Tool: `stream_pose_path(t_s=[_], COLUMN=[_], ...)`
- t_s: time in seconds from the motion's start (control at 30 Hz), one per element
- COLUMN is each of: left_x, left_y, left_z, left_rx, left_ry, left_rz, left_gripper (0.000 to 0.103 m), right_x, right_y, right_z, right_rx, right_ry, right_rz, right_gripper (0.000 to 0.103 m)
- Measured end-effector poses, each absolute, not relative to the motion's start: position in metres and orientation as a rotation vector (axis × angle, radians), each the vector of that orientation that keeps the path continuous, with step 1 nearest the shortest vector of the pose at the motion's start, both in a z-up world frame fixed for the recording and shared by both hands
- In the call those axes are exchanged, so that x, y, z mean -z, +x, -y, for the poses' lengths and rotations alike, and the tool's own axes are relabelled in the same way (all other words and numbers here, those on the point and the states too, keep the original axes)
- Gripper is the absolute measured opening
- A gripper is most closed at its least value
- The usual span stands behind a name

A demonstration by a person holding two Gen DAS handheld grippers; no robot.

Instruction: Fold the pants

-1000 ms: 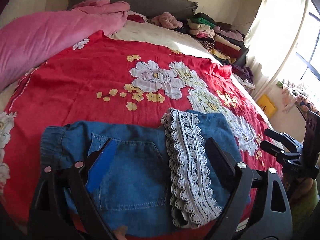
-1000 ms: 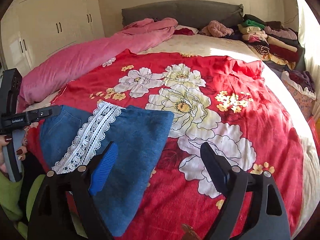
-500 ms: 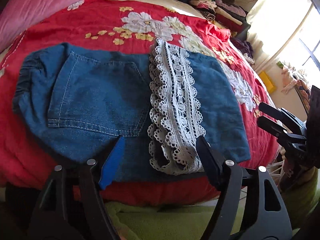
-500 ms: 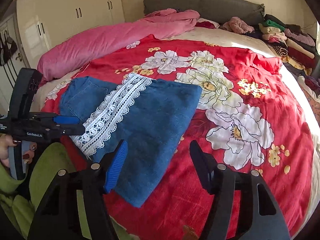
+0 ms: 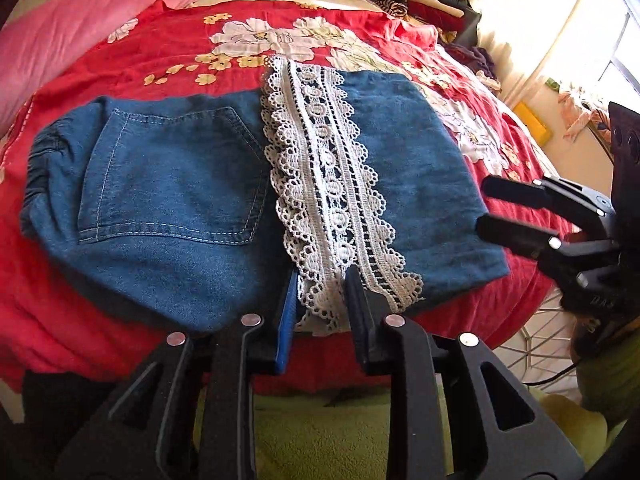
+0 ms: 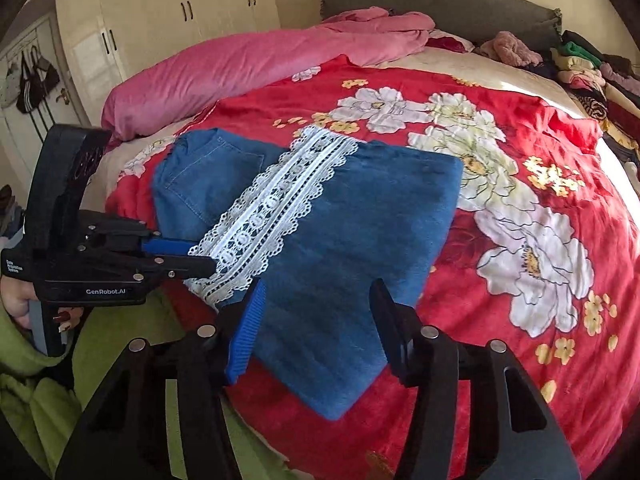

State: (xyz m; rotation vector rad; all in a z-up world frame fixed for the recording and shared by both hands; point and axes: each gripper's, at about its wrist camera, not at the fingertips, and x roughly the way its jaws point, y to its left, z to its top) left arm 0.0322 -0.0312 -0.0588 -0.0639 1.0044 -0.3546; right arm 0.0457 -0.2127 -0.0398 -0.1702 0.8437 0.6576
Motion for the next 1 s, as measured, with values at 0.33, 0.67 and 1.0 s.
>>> stream_pose_path(t_s=[0.33,0.67,1.0], left_x=[0.058,0.052,0.037], left_y=[0.031,0.029,0.024], left_z=[0.031,0.028,0.022], left_rx=[0.346,0.334,0.312], left_ry=[-0.036,-0.037,-0.037], left_rz=[-0.983,-0.965,-0.920], left_gripper=[0.035,0.041,0.053], right_x=[0.074,0.067,0.043], right_y=[0.044,0.045,0.042], right_z=[0.218,0.222,0.236], right_rx=[-0.608,-0.599,-0.529], right_ry=[-0.232,-0.186,-0.150], right_rz=[-0.945,-0.952,-0.888], right_gripper=[0.048,0.050,0.064])
